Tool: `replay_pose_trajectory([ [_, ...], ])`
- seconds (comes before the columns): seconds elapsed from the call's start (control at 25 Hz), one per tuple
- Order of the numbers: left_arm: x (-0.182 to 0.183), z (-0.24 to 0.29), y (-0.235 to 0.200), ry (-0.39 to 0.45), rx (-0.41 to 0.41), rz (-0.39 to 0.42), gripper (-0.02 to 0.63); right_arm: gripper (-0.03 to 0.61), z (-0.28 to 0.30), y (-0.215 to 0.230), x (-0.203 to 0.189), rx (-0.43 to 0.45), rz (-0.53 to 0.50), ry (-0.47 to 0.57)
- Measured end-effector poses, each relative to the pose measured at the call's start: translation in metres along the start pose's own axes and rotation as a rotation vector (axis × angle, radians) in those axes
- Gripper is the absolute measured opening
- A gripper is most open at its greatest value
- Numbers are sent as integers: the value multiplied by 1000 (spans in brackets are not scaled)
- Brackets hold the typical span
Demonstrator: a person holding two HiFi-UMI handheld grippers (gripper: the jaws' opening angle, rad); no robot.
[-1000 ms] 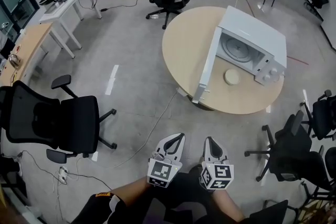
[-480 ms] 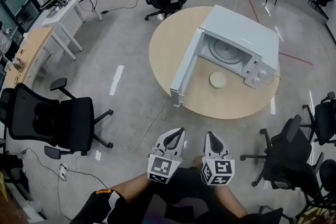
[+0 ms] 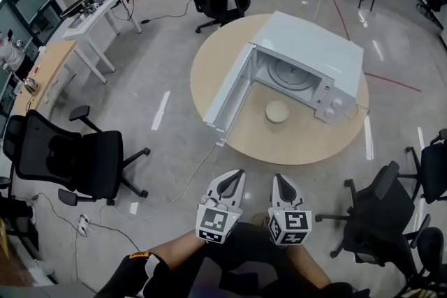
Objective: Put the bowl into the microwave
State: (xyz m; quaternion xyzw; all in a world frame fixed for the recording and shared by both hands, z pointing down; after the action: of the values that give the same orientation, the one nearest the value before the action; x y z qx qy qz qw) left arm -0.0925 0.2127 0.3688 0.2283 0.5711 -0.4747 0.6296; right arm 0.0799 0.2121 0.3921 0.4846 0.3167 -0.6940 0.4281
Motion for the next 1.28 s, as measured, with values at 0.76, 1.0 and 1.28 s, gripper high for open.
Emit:
replay_pose_trajectory([
  [0.76, -20, 31, 50, -62, -6, 7, 43, 15, -25, 49, -24, 1, 45, -21],
  [1.0, -18, 60, 48, -72, -56, -11, 43, 15, -19, 58, -23, -18, 31, -47],
  [1.28, -8, 92, 41, -78, -113, 8, 43, 15, 1, 77, -18, -63, 52, -78],
])
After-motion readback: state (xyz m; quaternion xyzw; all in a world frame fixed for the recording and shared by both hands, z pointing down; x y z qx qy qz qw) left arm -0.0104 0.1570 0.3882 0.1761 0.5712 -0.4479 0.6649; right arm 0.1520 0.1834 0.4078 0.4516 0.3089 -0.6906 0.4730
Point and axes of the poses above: the fingertips, and each gripper's own axes: z forward along the fingers, y to its right, x out of its top, the point moved 9 cm from there along -z, backward along the fingers, and after that the axes turned 13 degrees about -z, right-handed, at the moved point
